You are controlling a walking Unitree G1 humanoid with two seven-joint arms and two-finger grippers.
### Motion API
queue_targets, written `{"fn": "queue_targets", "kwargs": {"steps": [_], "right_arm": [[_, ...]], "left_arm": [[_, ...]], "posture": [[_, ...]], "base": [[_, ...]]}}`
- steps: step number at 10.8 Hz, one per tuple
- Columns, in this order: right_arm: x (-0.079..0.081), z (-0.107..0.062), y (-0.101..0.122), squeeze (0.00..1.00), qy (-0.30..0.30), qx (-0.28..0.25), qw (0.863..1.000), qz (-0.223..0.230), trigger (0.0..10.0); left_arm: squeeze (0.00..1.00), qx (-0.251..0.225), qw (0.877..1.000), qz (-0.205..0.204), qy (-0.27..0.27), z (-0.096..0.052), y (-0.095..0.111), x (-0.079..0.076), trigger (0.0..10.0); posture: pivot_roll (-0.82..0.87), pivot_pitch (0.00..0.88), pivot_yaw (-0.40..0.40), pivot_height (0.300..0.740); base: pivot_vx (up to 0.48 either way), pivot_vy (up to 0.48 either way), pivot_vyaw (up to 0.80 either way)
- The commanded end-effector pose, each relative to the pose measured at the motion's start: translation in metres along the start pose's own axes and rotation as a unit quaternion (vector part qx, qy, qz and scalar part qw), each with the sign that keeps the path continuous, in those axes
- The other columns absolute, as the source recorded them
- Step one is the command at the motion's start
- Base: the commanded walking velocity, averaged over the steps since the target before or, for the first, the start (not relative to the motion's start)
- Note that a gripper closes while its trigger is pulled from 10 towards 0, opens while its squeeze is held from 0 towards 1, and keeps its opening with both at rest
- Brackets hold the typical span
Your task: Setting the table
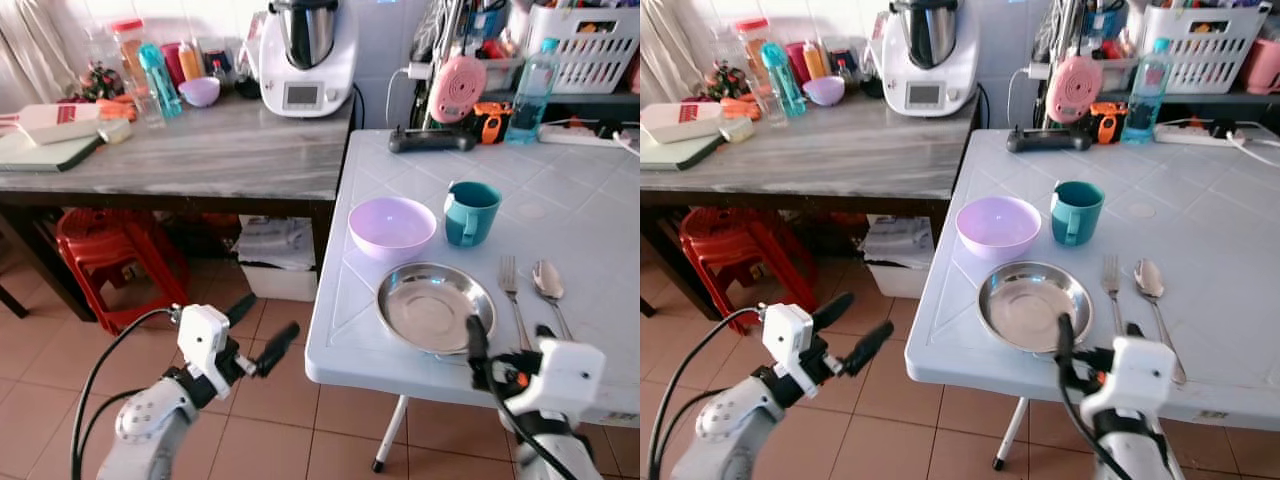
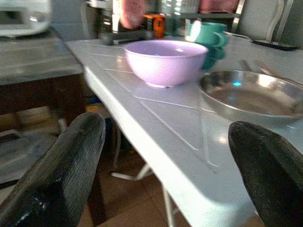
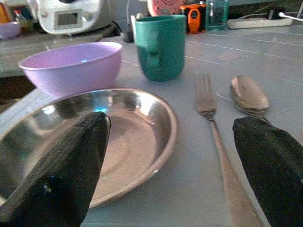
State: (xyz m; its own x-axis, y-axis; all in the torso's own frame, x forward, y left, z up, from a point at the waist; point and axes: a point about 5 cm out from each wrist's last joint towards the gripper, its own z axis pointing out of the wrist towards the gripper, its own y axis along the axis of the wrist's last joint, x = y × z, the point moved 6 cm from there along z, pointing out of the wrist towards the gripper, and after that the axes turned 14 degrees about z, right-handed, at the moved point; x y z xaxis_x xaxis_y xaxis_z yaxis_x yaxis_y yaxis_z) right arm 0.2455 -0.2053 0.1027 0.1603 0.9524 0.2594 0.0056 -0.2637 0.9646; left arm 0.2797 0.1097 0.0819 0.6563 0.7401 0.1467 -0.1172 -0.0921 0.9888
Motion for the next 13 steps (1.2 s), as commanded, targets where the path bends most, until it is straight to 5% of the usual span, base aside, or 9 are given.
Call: {"fn": "queue_targets", "kwargs": {"steps": [1,5,13], "right_arm": [[-0.005,0.001,0.003,0.00,-0.006,-0.001,1.000,-0.009,10.0],[-0.010,0.019,0.010,0.00,0.011,0.005,1.000,-0.016,10.0],[-0.010,0.039,-0.017,0.00,0.040,0.071,0.996,0.038,10.0]], "left_arm": [[0.00,-0.005,1.000,-0.002,-0.024,0.001,0.004,-0.005,10.0],[0.00,0.009,1.000,0.013,-0.008,0.002,-0.013,-0.005,10.0],[0.00,0.025,1.000,0.012,-0.005,-0.004,-0.042,-0.001,10.0]], "posture": [[-0.03,0.022,0.077,0.740],[-0.04,0.015,0.068,0.740],[-0.03,0.021,0.073,0.740]], "base": [[0.000,0.000,0.00],[0.000,0.000,0.00],[0.000,0.000,0.00]]}}
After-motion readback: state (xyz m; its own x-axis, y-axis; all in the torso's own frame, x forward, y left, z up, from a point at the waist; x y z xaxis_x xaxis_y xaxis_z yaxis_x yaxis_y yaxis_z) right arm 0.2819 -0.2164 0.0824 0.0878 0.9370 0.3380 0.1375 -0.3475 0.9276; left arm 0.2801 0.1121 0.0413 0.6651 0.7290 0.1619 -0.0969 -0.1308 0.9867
